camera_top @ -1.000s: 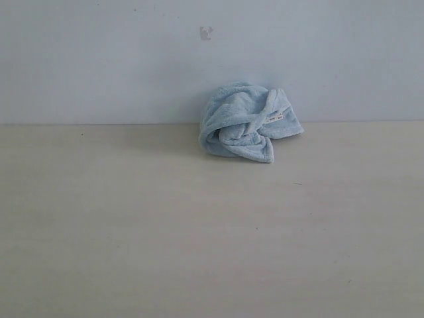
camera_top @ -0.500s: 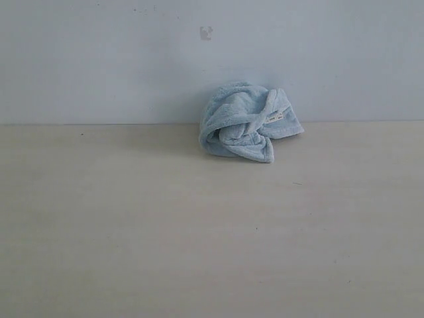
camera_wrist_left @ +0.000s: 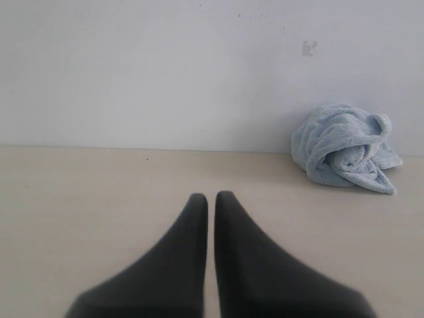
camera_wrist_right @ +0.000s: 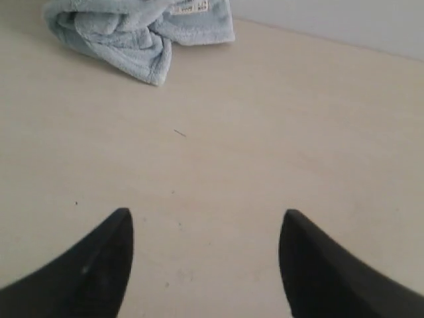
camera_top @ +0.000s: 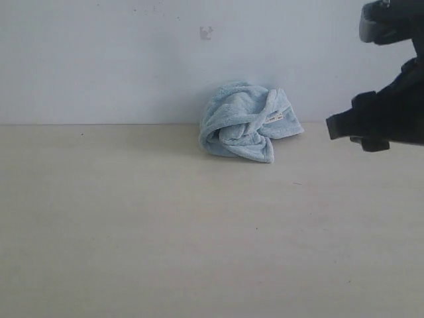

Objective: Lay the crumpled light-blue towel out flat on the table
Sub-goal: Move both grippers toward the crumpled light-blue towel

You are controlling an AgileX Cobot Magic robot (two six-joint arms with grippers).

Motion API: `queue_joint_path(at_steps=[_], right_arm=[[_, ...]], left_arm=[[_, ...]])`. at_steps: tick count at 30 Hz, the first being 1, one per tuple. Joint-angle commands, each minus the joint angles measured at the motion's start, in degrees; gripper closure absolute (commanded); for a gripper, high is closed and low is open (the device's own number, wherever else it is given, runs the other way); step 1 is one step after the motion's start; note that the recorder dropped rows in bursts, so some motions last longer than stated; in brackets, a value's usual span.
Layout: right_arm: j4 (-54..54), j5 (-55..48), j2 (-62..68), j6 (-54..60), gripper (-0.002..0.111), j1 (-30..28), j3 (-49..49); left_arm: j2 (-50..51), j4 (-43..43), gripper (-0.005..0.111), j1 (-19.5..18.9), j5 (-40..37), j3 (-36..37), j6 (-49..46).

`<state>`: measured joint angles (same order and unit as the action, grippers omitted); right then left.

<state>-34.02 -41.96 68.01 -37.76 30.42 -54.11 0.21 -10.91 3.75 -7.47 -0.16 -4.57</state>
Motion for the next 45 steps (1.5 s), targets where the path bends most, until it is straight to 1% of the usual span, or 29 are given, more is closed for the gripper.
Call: queue_joint_path(at_steps=[1, 2, 4, 8, 12, 15, 17, 18, 22, 23, 27, 31, 33, 34, 36, 37, 38, 39, 41, 42, 43, 44, 45], right_arm=[[2.1, 1.9, 0.2, 3.2, 0.064, -4.0, 2.9], [2.5, 2.6, -0.2, 4.5, 0.068, -4.9, 3.7], [4.8, 4.4, -1.1, 7.2, 0.073, -6.9, 5.0], [12.3, 6.0, -2.1, 14.5, 0.073, -11.3, 5.5], [20.1, 5.4, -2.1, 22.0, 0.073, -14.5, 5.5], [24.9, 4.3, -2.2, 27.2, 0.073, -15.6, 5.5], [26.4, 4.5, -2.8, 29.3, 0.073, -15.9, 5.5], [27.5, 4.9, -3.3, 30.5, 0.073, -15.9, 5.5], [28.4, 6.7, -4.7, 32.2, 0.073, -15.9, 5.5], [28.4, 6.8, -4.8, 32.2, 0.073, -16.1, 5.5], [29.1, 8.2, -4.7, 32.2, 0.073, -16.9, 5.5], [29.1, 10.3, -4.6, 32.1, 0.073, -16.9, 5.5], [29.1, 11.0, -4.1, 32.1, 0.073, -16.9, 5.5], [29.1, 11.4, -3.9, 32.1, 0.073, -16.9, 5.5], [29.0, 12.7, -3.3, 32.0, 0.073, -16.9, 5.5], [29.0, 13.7, -2.8, 32.0, 0.073, -16.9, 5.5], [29.0, 14.5, -2.6, 32.0, 0.073, -16.9, 5.5], [29.0, 15.4, -2.1, 32.0, 0.073, -16.9, 5.5], [29.0, 16.1, -1.0, 32.0, 0.073, -16.9, 5.5], [29.0, 16.1, -0.5, 32.0, 0.073, -16.9, 5.5], [29.0, 16.1, 0.0, 32.0, 0.073, -16.9, 5.5], [29.0, 16.0, 0.1, 32.0, 0.073, -16.9, 5.5], [29.0, 16.0, 0.2, 32.0, 0.073, -16.9, 5.5]], left_arm=[[-0.2, 0.0, 0.103, 0.1, -0.4, 0.2, -0.2], [-0.2, 0.0, 0.103, 0.1, -0.4, 0.2, -0.2], [-0.2, 0.0, 0.103, 0.1, -0.4, 0.2, -0.2], [-0.2, 0.0, 0.103, 0.1, -0.4, 0.2, -0.2], [-0.2, 0.0, 0.103, 0.1, -0.4, 0.2, -0.2], [-0.2, 0.0, 0.103, 0.1, -0.4, 0.2, -0.2], [-0.2, -0.4, 0.103, 0.2, 1.3, 0.2, -0.2], [-0.2, -2.5, 0.103, 0.2, 2.5, 0.2, 1.4], [-0.2, -16.5, 0.103, 0.2, 6.1, 0.2, 15.6], [-0.2, -18.6, 0.103, 0.2, 7.5, 0.2, 17.6], [-0.2, -18.6, 0.103, 0.2, 9.7, 0.2, 17.8], [-0.2, -19.2, 0.103, 0.2, 10.0, 0.2, 18.6], [-0.2, -21.5, 0.103, 0.3, 7.5, 0.1, 22.9], [-0.2, -21.5, 0.103, 0.5, 3.1, -1.7, 24.1], [-0.2, -21.5, 0.103, 1.0, -6.5, -5.7, 20.9], [-0.2, -23.7, 0.103, 1.2, -10.9, -8.2, 15.6], [-0.2, -26.9, 0.103, 1.3, -13.0, -9.7, 8.9], [0.4, -32.3, 0.103, 1.5, -15.1, -11.5, 2.3], [4.6, -46.2, 0.103, 1.5, -19.9, -14.9, -15.6], [6.9, -50.8, 0.103, 1.5, -22.0, -16.1, -22.3], [10.2, -55.1, 0.103, 1.5, -24.3, -17.5, -28.7], [14.0, -57.2, 0.103, 1.5, -25.9, -19.0, -32.6], [18.2, -57.3, 0.103, 1.5, -26.7, -20.2, -34.3]])
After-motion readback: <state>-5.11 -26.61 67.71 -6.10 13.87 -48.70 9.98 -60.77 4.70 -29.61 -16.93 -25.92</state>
